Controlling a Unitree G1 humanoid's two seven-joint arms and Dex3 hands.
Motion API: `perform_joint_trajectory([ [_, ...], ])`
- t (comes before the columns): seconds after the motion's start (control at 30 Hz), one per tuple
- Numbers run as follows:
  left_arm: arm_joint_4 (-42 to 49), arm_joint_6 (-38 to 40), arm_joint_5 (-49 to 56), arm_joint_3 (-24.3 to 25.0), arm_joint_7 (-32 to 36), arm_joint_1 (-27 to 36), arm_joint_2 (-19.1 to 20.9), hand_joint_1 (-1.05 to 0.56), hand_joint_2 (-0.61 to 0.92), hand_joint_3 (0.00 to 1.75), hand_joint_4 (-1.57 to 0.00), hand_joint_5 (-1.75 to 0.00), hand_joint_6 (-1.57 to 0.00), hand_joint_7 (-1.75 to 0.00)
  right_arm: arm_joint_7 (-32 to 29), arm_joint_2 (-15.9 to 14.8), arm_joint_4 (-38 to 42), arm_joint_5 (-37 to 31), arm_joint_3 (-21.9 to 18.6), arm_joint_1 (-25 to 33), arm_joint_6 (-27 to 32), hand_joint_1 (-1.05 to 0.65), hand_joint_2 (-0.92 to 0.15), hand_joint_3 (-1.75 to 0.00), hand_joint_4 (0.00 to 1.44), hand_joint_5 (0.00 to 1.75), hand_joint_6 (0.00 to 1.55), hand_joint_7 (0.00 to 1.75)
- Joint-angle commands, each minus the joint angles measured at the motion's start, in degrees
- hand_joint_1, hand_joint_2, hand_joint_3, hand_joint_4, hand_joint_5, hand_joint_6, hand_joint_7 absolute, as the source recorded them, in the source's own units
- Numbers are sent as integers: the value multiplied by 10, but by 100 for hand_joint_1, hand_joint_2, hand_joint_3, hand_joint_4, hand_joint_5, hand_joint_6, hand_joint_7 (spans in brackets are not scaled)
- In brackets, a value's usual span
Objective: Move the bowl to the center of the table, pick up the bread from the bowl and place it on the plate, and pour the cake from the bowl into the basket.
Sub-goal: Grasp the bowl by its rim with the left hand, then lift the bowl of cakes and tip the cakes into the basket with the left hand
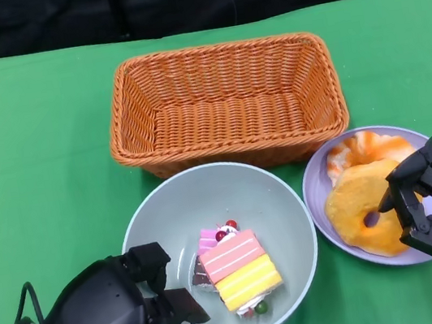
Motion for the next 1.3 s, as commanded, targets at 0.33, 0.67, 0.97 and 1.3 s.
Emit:
perform_joint_trajectory([
  [0.33, 36, -37, -13, 6, 55, -14, -1, -34, 92, 25, -28, -175, -62, -85, 1, -5, -12, 4, -3, 5, 4, -4, -66, -95, 68, 166, 67, 134],
  [0.67, 49, -42, -8, 7, 81, -20, -4, -32, 92, 26, -28, -175, -58, -92, -6, -5, -7, -9, -5, 3, 0, -3, -64, -98, 69, 165, 67, 135],
  [0.97, 32, -66, -43, 49, 87, -19, -4, -21, 92, 35, -41, -161, -61, -98, 8, -9, 0, 3, -7, -11, 12, -7, -67, -91, 69, 163, 67, 127],
  [1.3, 14, -103, -76, 87, 96, -12, 4, -21, 92, 34, -40, -175, -59, -114, 4, -7, -3, 0, -5, -15, 30, -7, -67, -90, 71, 160, 69, 124],
])
